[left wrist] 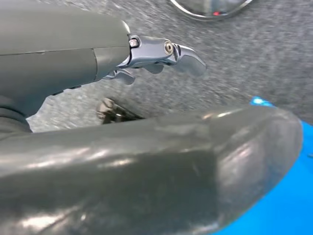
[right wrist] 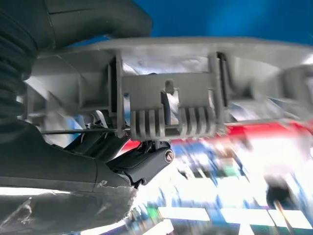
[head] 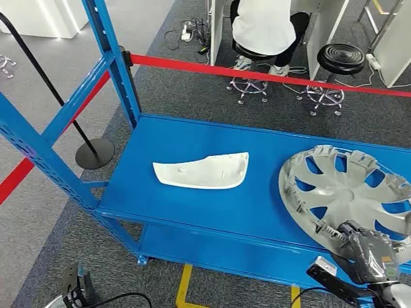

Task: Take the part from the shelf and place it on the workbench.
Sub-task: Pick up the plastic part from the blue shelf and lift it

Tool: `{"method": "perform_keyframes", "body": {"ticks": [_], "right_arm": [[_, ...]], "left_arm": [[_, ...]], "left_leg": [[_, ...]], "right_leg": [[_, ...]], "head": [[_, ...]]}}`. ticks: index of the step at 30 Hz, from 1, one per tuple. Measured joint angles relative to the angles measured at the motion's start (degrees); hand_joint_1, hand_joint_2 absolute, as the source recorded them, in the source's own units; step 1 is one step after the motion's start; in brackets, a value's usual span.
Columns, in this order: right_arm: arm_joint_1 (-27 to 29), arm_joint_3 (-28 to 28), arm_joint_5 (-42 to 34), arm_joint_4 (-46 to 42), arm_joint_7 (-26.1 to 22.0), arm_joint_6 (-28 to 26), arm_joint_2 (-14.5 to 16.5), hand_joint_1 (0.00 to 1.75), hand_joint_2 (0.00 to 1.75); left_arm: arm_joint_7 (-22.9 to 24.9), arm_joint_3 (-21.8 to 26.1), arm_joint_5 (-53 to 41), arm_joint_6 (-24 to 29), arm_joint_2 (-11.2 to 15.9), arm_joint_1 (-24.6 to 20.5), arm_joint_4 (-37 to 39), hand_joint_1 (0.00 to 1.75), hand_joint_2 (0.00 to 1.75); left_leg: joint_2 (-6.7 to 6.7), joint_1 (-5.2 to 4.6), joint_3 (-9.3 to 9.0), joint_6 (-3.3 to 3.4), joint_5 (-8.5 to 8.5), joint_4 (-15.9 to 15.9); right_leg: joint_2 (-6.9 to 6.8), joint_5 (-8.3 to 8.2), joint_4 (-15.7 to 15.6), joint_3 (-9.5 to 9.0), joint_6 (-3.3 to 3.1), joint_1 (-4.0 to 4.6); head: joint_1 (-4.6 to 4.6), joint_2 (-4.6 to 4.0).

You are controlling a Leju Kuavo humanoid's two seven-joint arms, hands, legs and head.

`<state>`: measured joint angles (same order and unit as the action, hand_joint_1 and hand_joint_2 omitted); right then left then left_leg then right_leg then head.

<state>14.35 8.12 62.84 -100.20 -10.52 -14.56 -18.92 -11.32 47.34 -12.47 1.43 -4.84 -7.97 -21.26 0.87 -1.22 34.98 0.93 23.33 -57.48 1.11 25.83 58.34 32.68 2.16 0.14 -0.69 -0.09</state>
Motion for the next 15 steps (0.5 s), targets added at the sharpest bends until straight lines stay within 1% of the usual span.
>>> {"method": "perform_keyframes", "body": {"ticks": [1,5,9,12,15], "right_arm": [[-0.34,0.47,-0.01,-0.46,-0.25,-0.51,0.43,1.75,1.75],[-2.33,2.89,-1.36,-2.42,-2.01,-2.89,2.98,1.75,1.75],[-4.53,5.22,-6.19,-3.18,-6.83,-7.23,6.19,1.75,1.75],[-6.13,6.97,-8.02,-3.21,-8.69,-8.19,8.34,1.75,1.75],[-7.13,8.37,-9.11,-3.19,-10.03,-8.48,9.61,1.75,1.75]], "left_arm": [[-0.23,0.2,0.17,-0.23,0.21,0.02,0.0,0.0,0.0],[-1.27,1.46,0.61,-1.15,1.34,0.34,0.05,0.0,1.75],[-2.17,2.0,-0.46,-1.4,2.02,0.96,0.09,0.0,1.75],[-2.61,2.01,-1.26,-1.53,2.22,1.02,0.13,0.0,1.75],[-2.79,2.04,-1.9,-1.56,2.41,1.13,0.17,0.0,1.75]], "left_leg": [[0.0,0.01,0.0,0.0,0.0,0.0],[0.02,0.04,0.02,-0.03,-0.02,0.0],[0.03,0.06,0.06,-0.06,-0.04,0.0],[0.09,0.06,0.09,-0.06,-0.04,0.0],[0.17,0.05,0.14,-0.06,-0.04,0.0]], "right_leg": [[0.01,0.0,0.0,0.01,0.0,0.01],[-0.12,0.05,0.0,0.01,-0.07,0.04],[-0.16,0.07,0.01,0.03,-0.1,0.06],[-0.26,0.09,0.01,0.02,-0.13,0.06],[-0.35,0.1,0.01,0.03,-0.14,0.06]], "head": [[-0.01,0.0],[-0.01,0.0],[-0.01,0.0],[-0.01,0.0],[-0.01,0.0]]}}
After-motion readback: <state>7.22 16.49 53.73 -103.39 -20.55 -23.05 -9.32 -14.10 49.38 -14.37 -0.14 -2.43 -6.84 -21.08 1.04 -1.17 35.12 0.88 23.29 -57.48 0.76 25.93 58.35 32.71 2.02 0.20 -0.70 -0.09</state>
